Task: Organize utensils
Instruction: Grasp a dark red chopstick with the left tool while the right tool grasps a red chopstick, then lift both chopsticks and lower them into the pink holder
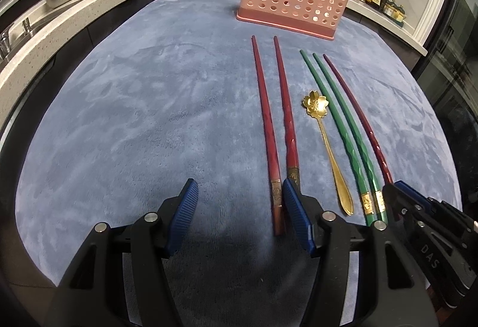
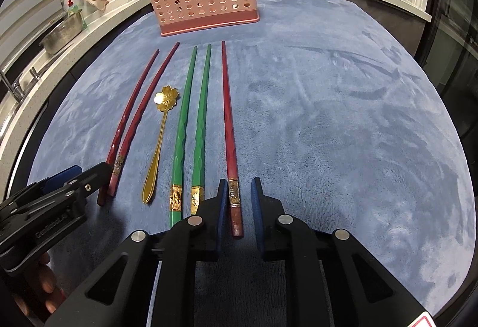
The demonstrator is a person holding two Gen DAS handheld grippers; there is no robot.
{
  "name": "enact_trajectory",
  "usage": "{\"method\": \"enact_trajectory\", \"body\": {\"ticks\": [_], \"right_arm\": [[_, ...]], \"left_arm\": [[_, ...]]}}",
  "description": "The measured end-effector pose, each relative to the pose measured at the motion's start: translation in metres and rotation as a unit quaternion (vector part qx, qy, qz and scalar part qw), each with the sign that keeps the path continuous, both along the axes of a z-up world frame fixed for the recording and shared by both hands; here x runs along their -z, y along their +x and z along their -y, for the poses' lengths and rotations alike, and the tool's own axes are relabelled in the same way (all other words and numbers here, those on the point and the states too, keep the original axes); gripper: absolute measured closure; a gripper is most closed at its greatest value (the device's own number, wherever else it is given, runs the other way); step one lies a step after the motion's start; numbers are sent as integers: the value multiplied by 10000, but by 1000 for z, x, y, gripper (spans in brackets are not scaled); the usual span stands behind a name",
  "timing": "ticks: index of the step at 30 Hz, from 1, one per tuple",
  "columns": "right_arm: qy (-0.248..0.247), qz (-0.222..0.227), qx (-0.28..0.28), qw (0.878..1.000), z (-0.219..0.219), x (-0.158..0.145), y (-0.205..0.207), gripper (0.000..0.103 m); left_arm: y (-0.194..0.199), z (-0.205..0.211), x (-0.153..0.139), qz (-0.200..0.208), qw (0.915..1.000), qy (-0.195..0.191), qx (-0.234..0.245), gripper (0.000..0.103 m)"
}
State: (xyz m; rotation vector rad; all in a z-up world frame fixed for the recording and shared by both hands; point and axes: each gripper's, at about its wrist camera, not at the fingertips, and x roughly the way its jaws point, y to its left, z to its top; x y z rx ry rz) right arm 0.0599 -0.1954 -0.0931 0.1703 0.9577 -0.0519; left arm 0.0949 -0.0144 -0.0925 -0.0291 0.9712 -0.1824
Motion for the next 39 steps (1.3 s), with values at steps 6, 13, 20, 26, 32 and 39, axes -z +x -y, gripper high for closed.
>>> {"method": "enact_trajectory", "body": {"ticks": [6, 13, 20, 26, 32, 39], "right_arm": [[10, 1, -17, 10000, 1, -1, 0, 88], [205, 20, 50, 9998, 6, -1, 0, 93], [348, 51, 127, 9993, 10, -5, -5, 95], [472, 240, 189, 9984, 16, -21, -11, 95], [559, 555, 230, 9966, 18, -49, -17, 96], [655, 1050, 373, 9916, 32, -93, -17, 96]], "left_arm": [[-3, -2, 1, 84, 9999, 56, -49, 61], [-5, -12, -1, 46, 9998, -159, -66, 85], [-6, -16, -6, 52, 9995, -307, -49, 93], [-11, -20, -20, 177, 9990, -408, -50, 93], [-15, -27, -49, 468, 9975, -527, -90, 93], [-10, -29, -87, 844, 9947, -589, -78, 100]]}}
